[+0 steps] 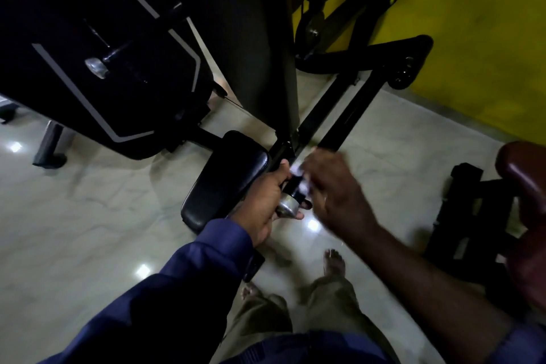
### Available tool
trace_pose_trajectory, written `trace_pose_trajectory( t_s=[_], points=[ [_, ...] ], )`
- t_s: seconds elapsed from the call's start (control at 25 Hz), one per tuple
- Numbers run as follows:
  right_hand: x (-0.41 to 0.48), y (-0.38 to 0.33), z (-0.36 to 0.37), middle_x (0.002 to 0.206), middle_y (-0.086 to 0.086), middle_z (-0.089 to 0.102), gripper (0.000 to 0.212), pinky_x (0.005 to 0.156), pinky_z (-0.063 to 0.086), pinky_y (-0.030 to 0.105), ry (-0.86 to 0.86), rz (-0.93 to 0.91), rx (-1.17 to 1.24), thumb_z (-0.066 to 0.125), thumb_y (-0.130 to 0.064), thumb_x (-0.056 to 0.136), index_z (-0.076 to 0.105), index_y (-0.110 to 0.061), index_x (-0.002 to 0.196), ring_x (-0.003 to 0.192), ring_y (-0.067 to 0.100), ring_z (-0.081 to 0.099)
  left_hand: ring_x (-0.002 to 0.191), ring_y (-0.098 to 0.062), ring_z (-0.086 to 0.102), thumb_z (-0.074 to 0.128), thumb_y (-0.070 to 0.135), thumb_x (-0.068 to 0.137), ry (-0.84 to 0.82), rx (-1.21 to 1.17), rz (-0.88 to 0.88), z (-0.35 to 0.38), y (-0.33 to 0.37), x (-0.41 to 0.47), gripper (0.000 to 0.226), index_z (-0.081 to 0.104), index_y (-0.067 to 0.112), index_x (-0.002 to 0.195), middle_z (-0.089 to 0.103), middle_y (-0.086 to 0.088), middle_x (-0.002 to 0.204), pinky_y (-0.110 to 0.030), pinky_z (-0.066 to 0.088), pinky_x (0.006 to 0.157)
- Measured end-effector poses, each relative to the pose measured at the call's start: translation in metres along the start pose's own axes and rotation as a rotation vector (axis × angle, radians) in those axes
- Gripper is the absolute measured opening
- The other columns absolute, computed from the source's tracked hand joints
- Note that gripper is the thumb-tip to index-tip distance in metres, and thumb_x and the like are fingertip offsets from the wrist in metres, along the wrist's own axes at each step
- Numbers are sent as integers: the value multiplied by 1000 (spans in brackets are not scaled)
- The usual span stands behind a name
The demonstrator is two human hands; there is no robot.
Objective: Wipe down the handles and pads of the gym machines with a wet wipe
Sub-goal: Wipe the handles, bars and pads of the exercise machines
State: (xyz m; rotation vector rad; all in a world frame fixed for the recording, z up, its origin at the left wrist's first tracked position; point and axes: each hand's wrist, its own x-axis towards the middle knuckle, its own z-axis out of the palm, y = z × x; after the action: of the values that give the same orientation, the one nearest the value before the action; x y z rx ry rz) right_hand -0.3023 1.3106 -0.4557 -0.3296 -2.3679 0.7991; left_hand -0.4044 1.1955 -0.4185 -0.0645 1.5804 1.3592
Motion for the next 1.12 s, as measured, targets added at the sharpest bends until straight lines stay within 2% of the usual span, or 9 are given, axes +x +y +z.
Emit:
trace_pose_trajectory(
  t_s=[0.16,0.32,0.44,0.56,0.64,0.76,0.88,1.04,1.12],
  points=[
    [4,26,6,123,17,70,27,116,39,34,3,-152,-42,67,5,93,72,2,119,125,29,59,95,-30,69,48,67,97,129,-2,172,7,4,12,57,78,19,101,74,-9,96,-46,54,90],
    [38,72,17,131,3,71,28,109,49,30,498,586,65,61,-6,100,73,-7,126,124,12,64,113,-30,57,36,57,106,311,378,410,26,8,23,49,67,20,116,59,1,113,-34,40,106],
    [23,29,39,101,-2,76,22,84,58,31,619,1095,774,63,-6,99,78,-22,103,90,10,70,106,-15,48,29,53,108,466,480,500,33,6,23,55,60,8,113,52,-5,117,-18,28,94],
    [-11,-30,21,73,5,59,31,55,52,22,239,1454,1459,48,-4,104,64,-12,80,58,11,59,105,-17,49,16,79,96,624,473,622,34,-1,26,84,59,7,106,51,-2,111,-26,33,100],
    [-1,-26,0,83,12,72,41,68,60,28,-48,1627,1723,40,-18,106,72,-3,87,71,21,73,115,-21,50,8,85,91,728,478,643,35,-4,29,95,59,8,113,53,-4,119,-33,34,106],
    [51,43,-13,105,14,71,62,111,45,42,43,1592,1795,42,-59,94,67,-6,115,101,33,69,123,-25,48,8,81,93,762,545,601,38,-2,28,92,56,8,120,52,-7,129,-42,34,112],
    [71,73,-16,101,13,67,96,110,44,40,210,1506,1969,30,-90,85,62,-5,114,94,31,68,116,-21,48,13,69,95,733,533,581,39,2,23,71,56,15,111,47,5,114,-38,35,109],
    [26,45,-13,126,16,67,100,118,35,50,-232,1327,1993,46,-91,76,64,-7,126,119,34,64,116,-25,50,10,73,97,657,681,538,31,-1,28,73,56,17,110,47,5,113,-38,37,104],
    [51,71,-22,115,17,66,96,116,38,47,-155,1383,1928,49,-90,76,60,-6,119,109,33,67,112,-29,53,8,77,97,595,901,498,29,0,31,77,57,19,108,52,3,109,-43,42,102]
  ],
)
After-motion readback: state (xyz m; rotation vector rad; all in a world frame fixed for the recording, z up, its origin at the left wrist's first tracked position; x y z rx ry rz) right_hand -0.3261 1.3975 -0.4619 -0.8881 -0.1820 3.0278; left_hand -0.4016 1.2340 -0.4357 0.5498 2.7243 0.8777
